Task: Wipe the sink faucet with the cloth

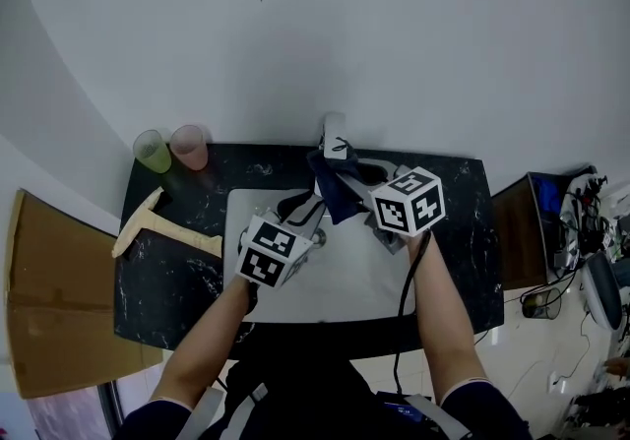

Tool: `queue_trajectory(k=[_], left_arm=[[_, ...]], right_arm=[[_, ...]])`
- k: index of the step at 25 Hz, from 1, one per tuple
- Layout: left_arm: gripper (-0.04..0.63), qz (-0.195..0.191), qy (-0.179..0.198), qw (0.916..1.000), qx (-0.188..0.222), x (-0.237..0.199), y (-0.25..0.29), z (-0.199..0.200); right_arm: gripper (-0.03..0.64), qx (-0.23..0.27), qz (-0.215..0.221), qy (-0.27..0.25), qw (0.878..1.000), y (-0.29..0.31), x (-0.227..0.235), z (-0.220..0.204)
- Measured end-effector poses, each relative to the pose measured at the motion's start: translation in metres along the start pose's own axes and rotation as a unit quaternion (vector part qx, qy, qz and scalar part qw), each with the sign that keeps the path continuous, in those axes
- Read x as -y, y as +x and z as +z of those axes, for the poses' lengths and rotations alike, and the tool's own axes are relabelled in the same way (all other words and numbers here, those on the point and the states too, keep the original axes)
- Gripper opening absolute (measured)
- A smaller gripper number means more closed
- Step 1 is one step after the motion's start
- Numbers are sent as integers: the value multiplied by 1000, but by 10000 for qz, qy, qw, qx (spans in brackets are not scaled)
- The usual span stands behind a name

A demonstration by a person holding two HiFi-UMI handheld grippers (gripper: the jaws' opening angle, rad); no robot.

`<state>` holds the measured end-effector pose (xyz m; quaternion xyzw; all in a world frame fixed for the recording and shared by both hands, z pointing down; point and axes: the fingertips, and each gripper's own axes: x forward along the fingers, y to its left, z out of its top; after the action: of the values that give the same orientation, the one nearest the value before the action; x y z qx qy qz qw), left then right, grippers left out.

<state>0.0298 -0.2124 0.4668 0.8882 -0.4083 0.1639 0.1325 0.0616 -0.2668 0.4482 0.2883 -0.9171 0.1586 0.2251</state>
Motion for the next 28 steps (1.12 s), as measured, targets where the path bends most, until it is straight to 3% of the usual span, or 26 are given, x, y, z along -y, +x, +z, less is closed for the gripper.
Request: queue_trajectory(k=[17,24,28], left_arm=[[98,-229,108,9995,-176,14,-29,-18],[98,-103,114,9997,-172,6,-27,-15],[100,123,57,9999,-73,-1,-18,-6]], right_arm=[[84,-239,-4,177,9996,-29,-48,-51],[84,-444,-621,643,9950,-33,-17,-86],[84,-309,-936,882,9912,-33,11,-84]])
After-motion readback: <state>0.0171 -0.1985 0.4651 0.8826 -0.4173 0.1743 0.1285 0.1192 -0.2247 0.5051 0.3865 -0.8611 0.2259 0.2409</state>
